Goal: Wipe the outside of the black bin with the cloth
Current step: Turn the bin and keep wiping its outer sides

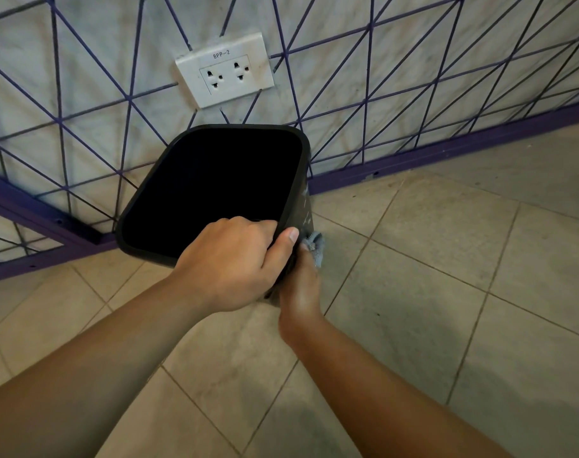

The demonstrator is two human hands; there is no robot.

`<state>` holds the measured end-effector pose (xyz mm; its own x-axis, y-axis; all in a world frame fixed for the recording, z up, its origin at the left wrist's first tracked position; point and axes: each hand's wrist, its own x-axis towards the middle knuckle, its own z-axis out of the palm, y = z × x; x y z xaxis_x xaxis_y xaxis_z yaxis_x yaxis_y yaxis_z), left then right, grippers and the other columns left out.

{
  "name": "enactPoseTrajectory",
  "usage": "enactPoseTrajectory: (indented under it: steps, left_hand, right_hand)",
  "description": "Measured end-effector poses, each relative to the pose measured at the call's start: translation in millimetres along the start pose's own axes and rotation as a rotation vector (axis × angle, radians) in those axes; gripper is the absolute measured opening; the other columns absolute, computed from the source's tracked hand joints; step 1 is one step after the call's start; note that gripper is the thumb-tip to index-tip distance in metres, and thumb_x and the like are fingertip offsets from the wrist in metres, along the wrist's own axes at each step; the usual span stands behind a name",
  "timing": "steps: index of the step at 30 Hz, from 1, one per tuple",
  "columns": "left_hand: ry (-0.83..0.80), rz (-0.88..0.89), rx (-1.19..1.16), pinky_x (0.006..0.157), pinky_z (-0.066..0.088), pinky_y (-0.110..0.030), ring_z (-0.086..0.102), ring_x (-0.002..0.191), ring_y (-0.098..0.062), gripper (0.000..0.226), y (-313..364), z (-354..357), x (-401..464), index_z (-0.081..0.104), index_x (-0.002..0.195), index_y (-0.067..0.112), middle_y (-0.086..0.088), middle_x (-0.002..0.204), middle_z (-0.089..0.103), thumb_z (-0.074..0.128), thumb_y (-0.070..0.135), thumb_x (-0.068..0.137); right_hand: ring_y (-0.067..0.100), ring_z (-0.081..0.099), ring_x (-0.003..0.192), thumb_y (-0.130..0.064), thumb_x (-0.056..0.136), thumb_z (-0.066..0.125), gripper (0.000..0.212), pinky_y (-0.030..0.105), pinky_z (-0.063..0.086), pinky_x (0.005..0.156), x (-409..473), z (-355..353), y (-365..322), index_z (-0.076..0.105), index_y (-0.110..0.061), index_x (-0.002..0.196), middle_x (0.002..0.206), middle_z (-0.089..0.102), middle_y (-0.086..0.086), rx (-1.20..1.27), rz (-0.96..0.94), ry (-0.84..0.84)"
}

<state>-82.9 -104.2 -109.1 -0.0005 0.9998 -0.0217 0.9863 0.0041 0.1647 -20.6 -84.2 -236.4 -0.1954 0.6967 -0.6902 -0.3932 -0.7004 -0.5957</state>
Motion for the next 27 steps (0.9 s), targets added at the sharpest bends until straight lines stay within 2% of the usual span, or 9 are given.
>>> enactPoseTrajectory:
  steps: [1, 3, 5, 9, 10, 15, 19, 23, 27]
  left_hand:
    - [0.0, -0.002, 0.002, 0.047, 0.024, -0.028, 0.041, 0.044, -0.009, 0.047, 0, 0, 0, 0.04, 0.06, 0.025, 0.006, 0.049, 0.041, 0.027, 0.052, 0.096]
    - [0.002, -0.004, -0.007, 0.048, 0.025, -0.03, 0.04, 0.043, -0.01, 0.048, -2, 0, 2, 0.04, 0.06, 0.023, 0.005, 0.049, 0.041, 0.027, 0.052, 0.096]
    - [0.002, -0.002, -0.017, 0.048, 0.026, -0.032, 0.041, 0.043, -0.011, 0.05, -3, 0, 2, 0.042, 0.061, 0.022, 0.004, 0.049, 0.042, 0.026, 0.053, 0.096]
    - [0.005, -0.003, -0.01, 0.048, 0.026, -0.03, 0.042, 0.044, -0.01, 0.048, -2, 1, 2, 0.041, 0.06, 0.023, 0.005, 0.049, 0.042, 0.027, 0.053, 0.095]
    - [0.003, -0.003, -0.007, 0.048, 0.026, -0.031, 0.042, 0.044, -0.01, 0.048, -2, 1, 2, 0.041, 0.06, 0.023, 0.005, 0.049, 0.042, 0.027, 0.053, 0.096]
    - [-0.003, 0.019, -0.027, 0.047, 0.025, -0.031, 0.04, 0.042, -0.01, 0.05, -3, 0, 2, 0.041, 0.06, 0.022, 0.005, 0.048, 0.041, 0.025, 0.053, 0.095]
    - [0.008, 0.023, -0.037, 0.047, 0.026, -0.027, 0.044, 0.044, -0.009, 0.048, -3, 0, 1, 0.043, 0.062, 0.025, 0.006, 0.049, 0.044, 0.025, 0.051, 0.097]
    - [0.018, 0.045, -0.059, 0.047, 0.025, -0.025, 0.044, 0.043, -0.008, 0.047, -2, -1, 0, 0.042, 0.061, 0.029, 0.007, 0.048, 0.042, 0.021, 0.048, 0.099]
    - [0.031, 0.036, -0.07, 0.048, 0.024, -0.024, 0.042, 0.041, -0.008, 0.05, -2, -1, -2, 0.042, 0.06, 0.028, 0.006, 0.047, 0.041, 0.019, 0.044, 0.101]
  right_hand:
    - [0.023, 0.063, 0.127, -0.053, 0.105, 0.041, 0.054, 0.038, 0.056, 0.1, -4, 2, 1, 0.055, -0.021, 0.146, 0.136, 0.067, 0.009, -0.012, -0.01, -0.006]
    - [0.027, 0.052, 0.14, -0.077, 0.085, 0.041, 0.081, 0.051, 0.047, 0.114, 1, 4, 9, 0.05, -0.03, 0.15, 0.145, 0.058, 0.009, -0.043, -0.025, 0.037]
    - [0.031, 0.042, 0.147, -0.086, 0.07, 0.038, 0.096, 0.057, 0.038, 0.12, 22, 2, 22, 0.049, -0.036, 0.15, 0.15, 0.054, 0.007, -0.069, -0.037, 0.07]
    - [0.026, 0.061, 0.128, -0.06, 0.101, 0.041, 0.056, 0.051, 0.051, 0.111, 7, 5, 2, 0.059, -0.029, 0.143, 0.134, 0.068, 0.005, -0.077, -0.024, 0.034]
    - [0.025, 0.062, 0.126, -0.057, 0.103, 0.04, 0.052, 0.051, 0.052, 0.111, 4, 4, 1, 0.058, -0.029, 0.143, 0.132, 0.069, 0.004, -0.078, -0.027, 0.027]
    - [0.028, 0.058, 0.131, -0.067, 0.093, 0.04, 0.067, 0.051, 0.049, 0.112, 21, 1, 6, 0.058, -0.027, 0.144, 0.134, 0.067, 0.006, -0.099, -0.013, 0.081]
    - [0.019, 0.064, 0.122, -0.049, 0.108, 0.04, 0.046, 0.031, 0.056, 0.091, 6, -2, 4, 0.059, -0.024, 0.141, 0.13, 0.069, 0.004, -0.073, -0.03, -0.003]
    - [0.022, 0.062, 0.128, -0.044, 0.11, 0.036, 0.048, 0.041, 0.052, 0.11, 14, -2, 2, 0.054, -0.021, 0.148, 0.137, 0.067, 0.008, -0.022, -0.048, 0.022]
    - [0.021, 0.063, 0.124, -0.046, 0.11, 0.034, 0.047, 0.032, 0.056, 0.086, 9, -4, 8, 0.052, -0.025, 0.149, 0.136, 0.067, 0.006, -0.051, -0.009, -0.039]
